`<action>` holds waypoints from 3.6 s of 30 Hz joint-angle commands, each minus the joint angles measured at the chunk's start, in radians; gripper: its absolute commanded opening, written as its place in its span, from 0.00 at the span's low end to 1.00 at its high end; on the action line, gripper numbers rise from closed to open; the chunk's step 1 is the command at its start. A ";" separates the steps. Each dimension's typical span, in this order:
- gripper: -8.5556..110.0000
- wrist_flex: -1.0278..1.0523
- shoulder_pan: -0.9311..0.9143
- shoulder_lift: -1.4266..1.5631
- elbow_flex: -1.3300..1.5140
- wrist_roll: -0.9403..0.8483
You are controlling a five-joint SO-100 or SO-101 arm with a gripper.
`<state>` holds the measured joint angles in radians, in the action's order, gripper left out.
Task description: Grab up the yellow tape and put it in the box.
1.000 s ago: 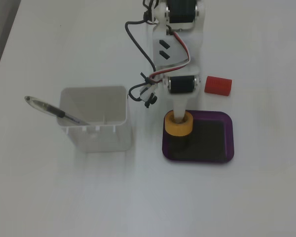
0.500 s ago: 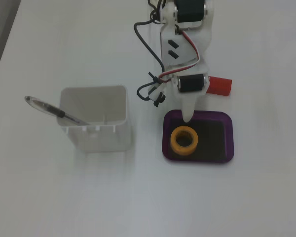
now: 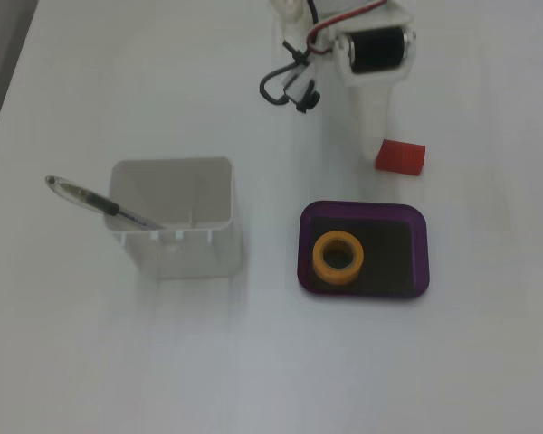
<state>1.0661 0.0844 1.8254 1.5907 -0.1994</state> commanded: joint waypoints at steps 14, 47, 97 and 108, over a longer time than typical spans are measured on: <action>0.21 0.172 -0.015 0.612 0.377 0.008; 0.20 -0.141 -0.017 1.493 1.476 0.005; 0.07 -0.040 -0.015 1.640 1.505 -0.006; 0.07 -0.040 -0.015 1.640 1.505 -0.006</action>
<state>1.0278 0.0706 3.3563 3.0879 -0.1994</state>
